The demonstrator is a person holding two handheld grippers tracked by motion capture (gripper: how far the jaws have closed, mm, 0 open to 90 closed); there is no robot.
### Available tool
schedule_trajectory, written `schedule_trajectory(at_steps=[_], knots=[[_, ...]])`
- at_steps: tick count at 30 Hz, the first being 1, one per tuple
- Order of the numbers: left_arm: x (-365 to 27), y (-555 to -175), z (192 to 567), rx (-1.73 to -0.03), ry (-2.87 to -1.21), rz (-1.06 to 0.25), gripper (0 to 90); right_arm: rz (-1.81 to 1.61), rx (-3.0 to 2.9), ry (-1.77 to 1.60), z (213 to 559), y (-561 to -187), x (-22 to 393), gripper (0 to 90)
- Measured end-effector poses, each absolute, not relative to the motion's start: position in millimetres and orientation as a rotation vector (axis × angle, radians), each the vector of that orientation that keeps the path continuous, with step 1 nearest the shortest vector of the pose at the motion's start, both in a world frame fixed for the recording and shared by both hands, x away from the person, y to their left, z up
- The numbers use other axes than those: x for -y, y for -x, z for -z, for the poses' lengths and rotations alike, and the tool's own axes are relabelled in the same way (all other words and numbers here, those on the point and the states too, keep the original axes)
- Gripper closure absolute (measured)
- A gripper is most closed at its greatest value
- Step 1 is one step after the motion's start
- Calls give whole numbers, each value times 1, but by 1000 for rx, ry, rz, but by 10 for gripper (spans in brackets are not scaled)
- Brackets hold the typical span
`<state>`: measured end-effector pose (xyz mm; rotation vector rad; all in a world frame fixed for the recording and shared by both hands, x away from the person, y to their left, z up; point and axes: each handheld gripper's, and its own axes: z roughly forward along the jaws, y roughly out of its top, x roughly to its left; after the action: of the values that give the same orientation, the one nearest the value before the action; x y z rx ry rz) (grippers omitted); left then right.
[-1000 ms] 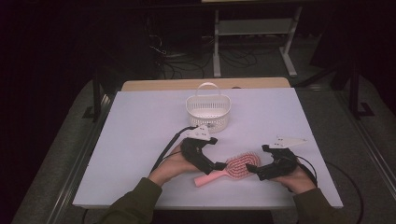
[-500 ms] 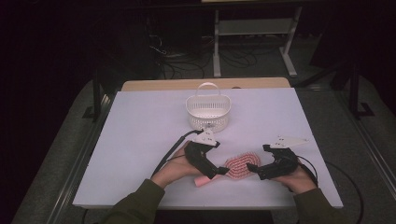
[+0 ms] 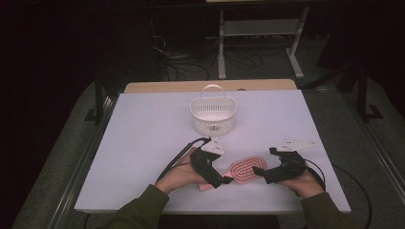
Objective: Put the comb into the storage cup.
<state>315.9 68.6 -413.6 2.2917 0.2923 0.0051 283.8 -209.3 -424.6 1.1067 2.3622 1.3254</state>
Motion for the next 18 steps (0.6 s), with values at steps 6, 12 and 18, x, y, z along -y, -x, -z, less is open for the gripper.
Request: schedule_trajectory(at_steps=[6,12,18], knots=[[-66,-316,417,-298,-2332,-12,10,-1323,-2363,-1105,425,-284,209,0],[-64,-315,421,-309,-2376,-17,25,-1323,-2363,-1106,425,-284,209,0],[-62,-314,424,-305,-2410,-31,59,-1322,-2364,-1105,425,-284,209,0]])
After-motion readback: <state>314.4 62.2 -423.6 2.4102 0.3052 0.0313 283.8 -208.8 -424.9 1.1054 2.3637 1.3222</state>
